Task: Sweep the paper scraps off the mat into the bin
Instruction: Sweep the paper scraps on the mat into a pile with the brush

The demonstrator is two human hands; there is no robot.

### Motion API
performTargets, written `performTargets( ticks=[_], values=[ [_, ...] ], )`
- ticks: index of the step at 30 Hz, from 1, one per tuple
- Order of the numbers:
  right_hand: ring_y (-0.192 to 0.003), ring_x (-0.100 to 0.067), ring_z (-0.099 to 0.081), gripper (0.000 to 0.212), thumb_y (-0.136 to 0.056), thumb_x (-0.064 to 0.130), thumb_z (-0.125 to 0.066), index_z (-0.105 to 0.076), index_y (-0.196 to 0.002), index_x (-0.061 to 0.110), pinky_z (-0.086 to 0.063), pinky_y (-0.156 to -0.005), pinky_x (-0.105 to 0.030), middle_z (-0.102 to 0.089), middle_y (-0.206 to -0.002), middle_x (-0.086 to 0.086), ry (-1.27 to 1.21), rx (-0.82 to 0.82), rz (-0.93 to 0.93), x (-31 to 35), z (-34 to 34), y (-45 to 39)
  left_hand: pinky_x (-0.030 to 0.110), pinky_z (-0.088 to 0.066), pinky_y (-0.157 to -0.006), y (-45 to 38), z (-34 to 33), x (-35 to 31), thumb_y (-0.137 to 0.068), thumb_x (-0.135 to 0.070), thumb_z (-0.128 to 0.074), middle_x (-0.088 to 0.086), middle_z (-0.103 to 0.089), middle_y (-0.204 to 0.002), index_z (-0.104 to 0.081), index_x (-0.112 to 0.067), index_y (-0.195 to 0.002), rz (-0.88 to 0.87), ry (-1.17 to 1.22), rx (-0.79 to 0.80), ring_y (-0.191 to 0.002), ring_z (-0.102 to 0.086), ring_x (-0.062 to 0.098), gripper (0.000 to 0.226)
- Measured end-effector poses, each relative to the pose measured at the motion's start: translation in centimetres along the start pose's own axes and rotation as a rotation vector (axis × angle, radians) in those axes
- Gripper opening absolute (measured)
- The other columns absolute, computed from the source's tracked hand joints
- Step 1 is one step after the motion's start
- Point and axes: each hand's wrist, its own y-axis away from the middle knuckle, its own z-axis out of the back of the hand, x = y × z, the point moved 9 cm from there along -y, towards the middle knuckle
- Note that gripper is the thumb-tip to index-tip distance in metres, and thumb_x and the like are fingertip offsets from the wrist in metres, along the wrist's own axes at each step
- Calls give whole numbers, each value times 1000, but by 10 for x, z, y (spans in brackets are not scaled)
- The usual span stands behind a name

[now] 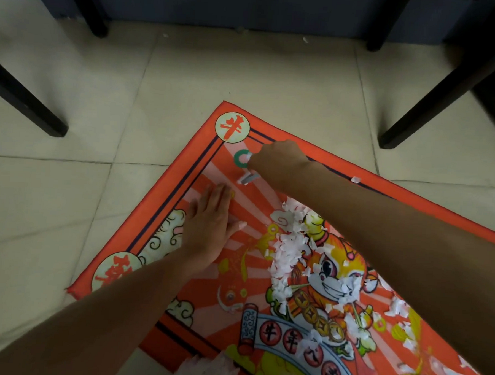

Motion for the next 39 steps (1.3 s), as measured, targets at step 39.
performTargets(
  ticks=[39],
  values=[
    [-78, -19, -45, 82, -90, 0, -52, -15, -153, 37, -35, -58, -30, -62, -108, -4, -36, -69, -213, -83, -42, 98, 46, -21, -119, -12, -13, -68, -102, -37, -32, 2, -17, -161, -9, -18, -156, -201, 6, 44, -149, -13, 25, 61]
  ],
)
